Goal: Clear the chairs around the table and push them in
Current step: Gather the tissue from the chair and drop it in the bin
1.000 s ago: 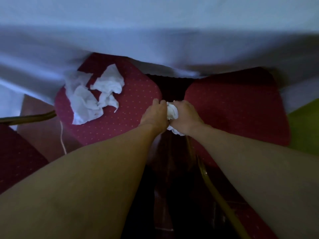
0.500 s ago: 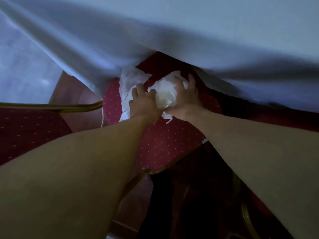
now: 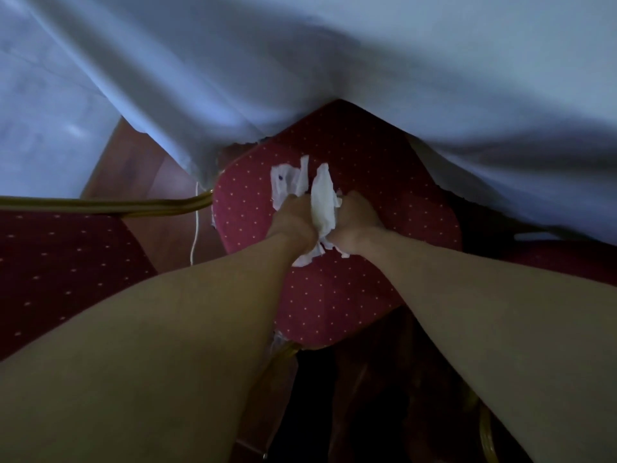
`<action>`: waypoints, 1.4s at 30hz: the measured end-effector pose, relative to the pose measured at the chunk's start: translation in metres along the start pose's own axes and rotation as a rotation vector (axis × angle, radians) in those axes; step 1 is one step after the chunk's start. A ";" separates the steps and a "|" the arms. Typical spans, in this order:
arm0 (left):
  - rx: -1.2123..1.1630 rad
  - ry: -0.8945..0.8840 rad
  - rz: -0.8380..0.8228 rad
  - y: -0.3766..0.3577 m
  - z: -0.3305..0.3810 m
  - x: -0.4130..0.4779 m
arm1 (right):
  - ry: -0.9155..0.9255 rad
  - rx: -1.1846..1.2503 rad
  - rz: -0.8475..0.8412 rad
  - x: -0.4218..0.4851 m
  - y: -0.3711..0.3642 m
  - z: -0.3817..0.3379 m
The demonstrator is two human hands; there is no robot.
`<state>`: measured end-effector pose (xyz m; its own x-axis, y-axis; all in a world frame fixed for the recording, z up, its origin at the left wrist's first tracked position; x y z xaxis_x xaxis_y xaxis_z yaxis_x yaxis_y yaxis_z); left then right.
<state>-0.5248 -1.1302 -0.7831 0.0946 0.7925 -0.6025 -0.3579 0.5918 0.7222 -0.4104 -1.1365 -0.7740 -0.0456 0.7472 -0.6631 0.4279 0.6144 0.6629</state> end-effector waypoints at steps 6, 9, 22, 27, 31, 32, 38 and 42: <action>-0.077 0.018 0.029 0.012 0.003 -0.036 | -0.009 0.119 -0.028 -0.040 0.018 -0.010; -0.103 -0.009 0.088 0.032 0.018 -0.054 | 0.041 0.157 0.036 -0.062 0.039 -0.014; 0.039 -0.030 0.170 0.127 0.097 -0.193 | 0.224 0.225 0.157 -0.222 0.149 -0.038; 0.027 -0.031 0.184 0.168 0.132 -0.265 | 0.322 0.217 0.214 -0.291 0.188 -0.054; 0.018 -0.040 0.247 0.202 0.147 -0.314 | 0.360 0.226 0.226 -0.333 0.213 -0.071; 0.015 -0.047 0.267 0.212 0.149 -0.325 | 0.357 0.239 0.238 -0.342 0.219 -0.077; 0.040 -0.093 0.331 0.261 0.156 -0.368 | 0.404 0.199 0.304 -0.384 0.251 -0.115; 0.019 -0.116 0.345 0.292 0.144 -0.376 | 0.424 0.168 0.355 -0.392 0.263 -0.147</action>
<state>-0.5310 -1.2343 -0.2961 0.0769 0.9567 -0.2808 -0.3696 0.2889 0.8831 -0.4123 -1.2306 -0.2887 -0.2157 0.9579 -0.1897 0.6189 0.2844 0.7321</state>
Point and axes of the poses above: each hand's wrist, its own x-axis towards the middle knuckle, its own y-axis out of the back of the hand, z = x × y, the point moved 6 cm from there along x, towards the middle knuckle, and after that the axes turned 2 degrees about y, right-handed, at the moved point
